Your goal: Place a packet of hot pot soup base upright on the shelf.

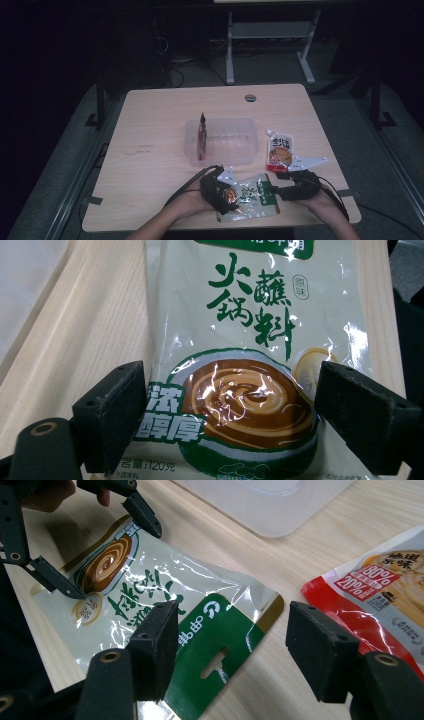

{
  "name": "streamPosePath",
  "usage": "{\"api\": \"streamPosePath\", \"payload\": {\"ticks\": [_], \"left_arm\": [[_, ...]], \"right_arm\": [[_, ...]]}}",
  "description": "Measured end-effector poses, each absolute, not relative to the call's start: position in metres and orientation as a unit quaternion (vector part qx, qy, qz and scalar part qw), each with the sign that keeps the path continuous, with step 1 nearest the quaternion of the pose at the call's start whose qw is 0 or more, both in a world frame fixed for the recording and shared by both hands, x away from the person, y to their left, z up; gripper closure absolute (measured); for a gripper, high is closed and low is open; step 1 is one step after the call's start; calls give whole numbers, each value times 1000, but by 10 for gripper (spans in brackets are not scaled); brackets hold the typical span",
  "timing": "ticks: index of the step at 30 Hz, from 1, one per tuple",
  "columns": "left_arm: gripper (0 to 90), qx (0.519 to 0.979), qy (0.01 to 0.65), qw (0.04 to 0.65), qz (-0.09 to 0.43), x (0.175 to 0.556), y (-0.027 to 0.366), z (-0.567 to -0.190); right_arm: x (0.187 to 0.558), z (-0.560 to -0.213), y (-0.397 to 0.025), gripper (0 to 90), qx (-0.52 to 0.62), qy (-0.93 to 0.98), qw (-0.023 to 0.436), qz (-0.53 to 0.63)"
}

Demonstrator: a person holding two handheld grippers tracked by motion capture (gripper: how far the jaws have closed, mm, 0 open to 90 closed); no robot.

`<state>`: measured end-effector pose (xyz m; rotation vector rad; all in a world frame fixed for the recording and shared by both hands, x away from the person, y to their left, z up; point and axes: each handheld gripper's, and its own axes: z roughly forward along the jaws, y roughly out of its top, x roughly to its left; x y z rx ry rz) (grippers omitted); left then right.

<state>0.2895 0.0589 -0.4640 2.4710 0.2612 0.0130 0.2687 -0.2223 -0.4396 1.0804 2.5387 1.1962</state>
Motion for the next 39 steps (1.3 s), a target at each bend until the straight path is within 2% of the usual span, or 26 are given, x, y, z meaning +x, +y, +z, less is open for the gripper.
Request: {"api": "streamPosePath", "payload": {"ticks": [5,9,15,21,23,29,34,39], "left_arm": [[156,941,99,322,15,286,58,-464],[236,941,100,321,22,286,60,-462],[419,939,107,325,24,288,64,-460],[671,933,118,338,24,290,68,-460],[726,934,118,338,22,291,69,-460],[763,935,113,336,23,292,70,-459],[866,933,117,341,10,294,72,-455],[878,931,124,344,-4,296,74,-454]], "right_arm": [[270,-441,-223,373,357,843,68,395],[269,-440,-223,373,360,842,68,396],[271,-441,-224,373,361,843,68,394],[270,-440,-224,374,363,842,68,394],[270,-439,-223,374,364,841,67,394],[272,-440,-225,374,361,842,71,396],[271,-440,-228,374,362,840,74,397],[271,-438,-230,373,368,835,83,401]]}}
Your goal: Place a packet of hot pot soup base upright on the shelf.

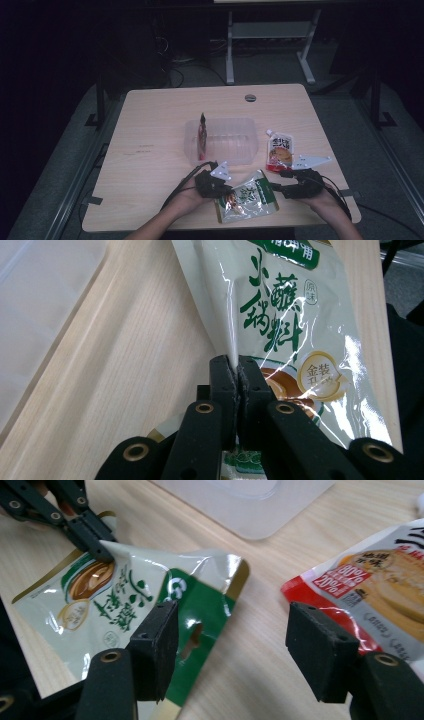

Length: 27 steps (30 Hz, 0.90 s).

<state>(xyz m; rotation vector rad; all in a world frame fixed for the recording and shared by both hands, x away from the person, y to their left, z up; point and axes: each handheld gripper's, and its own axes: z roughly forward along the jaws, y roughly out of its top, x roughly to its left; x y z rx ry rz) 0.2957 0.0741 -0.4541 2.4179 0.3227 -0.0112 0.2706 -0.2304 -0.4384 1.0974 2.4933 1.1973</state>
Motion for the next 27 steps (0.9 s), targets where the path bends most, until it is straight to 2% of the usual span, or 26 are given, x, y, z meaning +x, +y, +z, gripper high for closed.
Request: {"api": "streamPosePath", "payload": {"ticks": [8,17,27], "left_arm": [[879,935,133,330,-9,302,94,-449],[878,939,146,311,-3,306,128,-443],[880,941,156,299,-19,307,182,-439]], "right_arm": [[278,-439,-240,384,385,827,102,398],[304,-440,-258,554,429,803,122,395],[314,-443,-265,541,445,796,132,390]]}}
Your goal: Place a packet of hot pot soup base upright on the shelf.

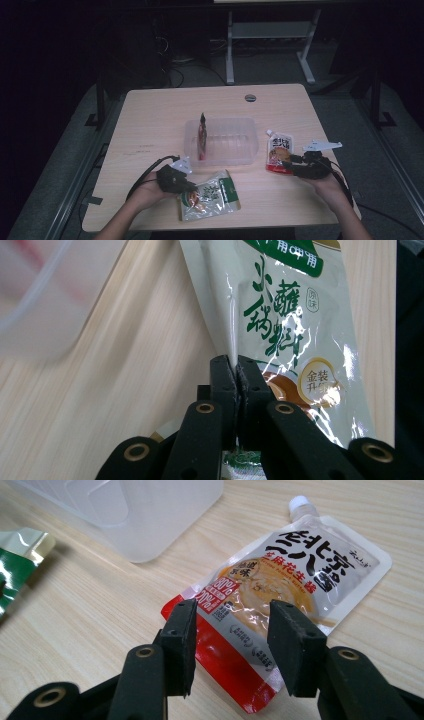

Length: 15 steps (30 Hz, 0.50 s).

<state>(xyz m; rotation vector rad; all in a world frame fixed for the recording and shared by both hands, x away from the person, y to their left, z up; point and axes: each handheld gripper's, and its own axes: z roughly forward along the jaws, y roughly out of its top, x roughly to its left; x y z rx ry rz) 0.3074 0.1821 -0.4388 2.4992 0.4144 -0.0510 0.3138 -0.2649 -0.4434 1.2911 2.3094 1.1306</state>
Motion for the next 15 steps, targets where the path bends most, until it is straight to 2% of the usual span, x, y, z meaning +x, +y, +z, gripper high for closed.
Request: {"api": "streamPosePath", "payload": {"ticks": [10,11,15], "left_arm": [[867,933,189,305,-16,306,229,-438],[835,931,190,311,-7,306,228,-437],[611,911,205,357,10,306,229,-424]], "right_arm": [[313,-442,-266,519,446,794,134,392],[313,-442,-266,518,445,794,134,391],[313,-442,-265,532,446,795,135,389]]}}
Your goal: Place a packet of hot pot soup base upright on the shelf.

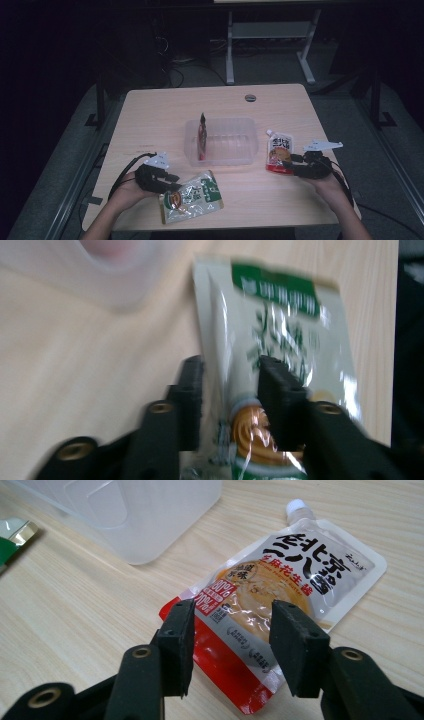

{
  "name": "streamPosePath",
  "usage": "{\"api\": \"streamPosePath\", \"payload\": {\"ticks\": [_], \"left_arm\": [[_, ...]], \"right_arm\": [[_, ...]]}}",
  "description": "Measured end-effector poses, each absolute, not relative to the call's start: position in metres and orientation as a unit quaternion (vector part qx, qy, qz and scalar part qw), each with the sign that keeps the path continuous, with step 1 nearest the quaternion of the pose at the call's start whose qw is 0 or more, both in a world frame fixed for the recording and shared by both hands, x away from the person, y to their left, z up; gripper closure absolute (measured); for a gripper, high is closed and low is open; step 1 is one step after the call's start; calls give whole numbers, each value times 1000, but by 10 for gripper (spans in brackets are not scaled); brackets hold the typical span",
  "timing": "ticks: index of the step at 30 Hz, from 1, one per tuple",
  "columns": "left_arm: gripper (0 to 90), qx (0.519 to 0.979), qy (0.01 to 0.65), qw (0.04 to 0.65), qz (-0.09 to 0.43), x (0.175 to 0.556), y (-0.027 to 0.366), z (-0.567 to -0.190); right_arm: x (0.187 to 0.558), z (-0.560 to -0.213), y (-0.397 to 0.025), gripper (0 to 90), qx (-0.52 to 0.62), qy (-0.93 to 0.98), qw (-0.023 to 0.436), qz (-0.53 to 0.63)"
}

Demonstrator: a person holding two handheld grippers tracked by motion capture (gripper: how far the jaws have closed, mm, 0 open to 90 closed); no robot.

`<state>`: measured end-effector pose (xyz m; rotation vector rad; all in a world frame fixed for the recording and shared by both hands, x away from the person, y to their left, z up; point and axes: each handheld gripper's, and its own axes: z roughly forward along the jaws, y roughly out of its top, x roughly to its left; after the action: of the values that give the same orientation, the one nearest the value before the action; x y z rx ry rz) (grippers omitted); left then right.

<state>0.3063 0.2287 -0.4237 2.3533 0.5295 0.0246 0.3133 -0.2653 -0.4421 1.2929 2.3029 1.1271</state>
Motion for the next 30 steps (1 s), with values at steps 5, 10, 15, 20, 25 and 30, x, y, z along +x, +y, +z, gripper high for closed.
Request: {"api": "streamPosePath", "payload": {"ticks": [5,10,15,20,25,30], "left_arm": [[540,898,200,390,19,299,218,-411],[436,901,192,388,20,291,199,-412],[371,904,185,386,12,285,184,-417],[355,908,178,380,6,285,179,-420],[355,908,181,379,3,284,177,-422],[355,909,177,378,3,284,177,-422]], "right_arm": [[317,-443,-265,699,441,799,134,387],[332,-442,-262,895,446,801,135,375],[349,-445,-258,896,440,809,130,368],[359,-453,-255,896,438,822,134,338],[360,-457,-255,897,438,826,127,332],[360,-462,-247,899,418,841,148,310]]}}
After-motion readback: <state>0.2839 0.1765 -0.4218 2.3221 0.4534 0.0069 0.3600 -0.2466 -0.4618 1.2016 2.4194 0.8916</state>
